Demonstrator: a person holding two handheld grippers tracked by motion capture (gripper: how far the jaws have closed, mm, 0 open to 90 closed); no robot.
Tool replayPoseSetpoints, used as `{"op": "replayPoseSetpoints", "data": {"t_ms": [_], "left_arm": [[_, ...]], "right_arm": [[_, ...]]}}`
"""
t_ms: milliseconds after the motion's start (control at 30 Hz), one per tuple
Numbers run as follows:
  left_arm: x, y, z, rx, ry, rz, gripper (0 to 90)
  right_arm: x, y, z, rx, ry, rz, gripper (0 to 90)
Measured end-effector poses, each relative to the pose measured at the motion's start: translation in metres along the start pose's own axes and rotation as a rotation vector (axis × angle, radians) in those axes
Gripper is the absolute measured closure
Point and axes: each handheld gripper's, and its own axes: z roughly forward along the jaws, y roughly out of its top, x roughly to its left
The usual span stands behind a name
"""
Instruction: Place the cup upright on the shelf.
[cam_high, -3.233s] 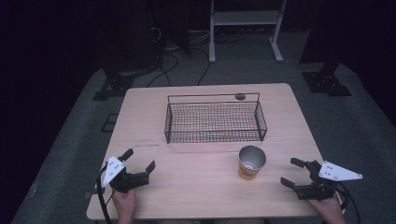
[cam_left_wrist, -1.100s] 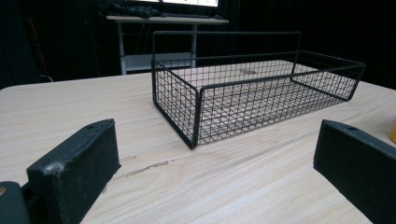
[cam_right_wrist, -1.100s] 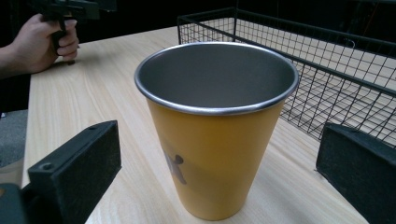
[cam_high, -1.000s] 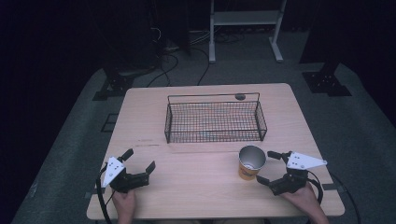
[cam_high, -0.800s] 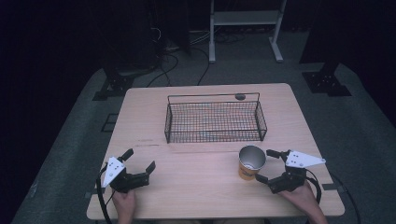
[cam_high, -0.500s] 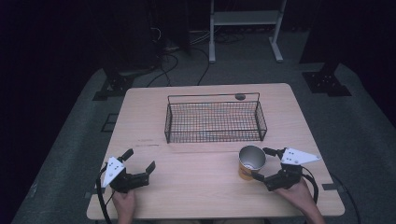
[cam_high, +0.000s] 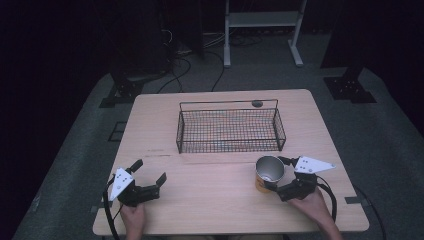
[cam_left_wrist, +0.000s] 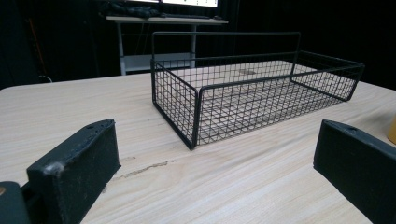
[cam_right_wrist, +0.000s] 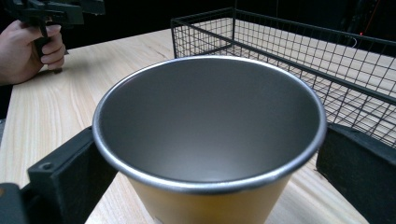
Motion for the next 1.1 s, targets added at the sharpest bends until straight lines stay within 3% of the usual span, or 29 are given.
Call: {"op": "replayPoseSetpoints", "data": {"t_ms": [733,767,833,1100], "left_arm": [[-0.0001,0.0001,0.0,-0.001,-0.001,0.001,0.0],[-0.0001,0.0001,0.0001,0.0,0.0,0.002,0.0],[-0.0003,0.0001,0.0,0.001,0.0,0.002,0.0],[-0.0002,0.0002,-0.0001,0.0,0.001,0.003,0.0]], "right_arm": [[0.0004,0.0001,0.0063,-0.008,-0.005,-0.014,0.4],[0.0007,0.0005,0.0057,-0.012,-0.003,-0.024,7.8],[0.0018,0.0011,0.0049,-0.018,-0.011,-0.038,11.6],[0.0008,0.0009,0.0042,-0.016,-0.02,-0.032,12.0]]}}
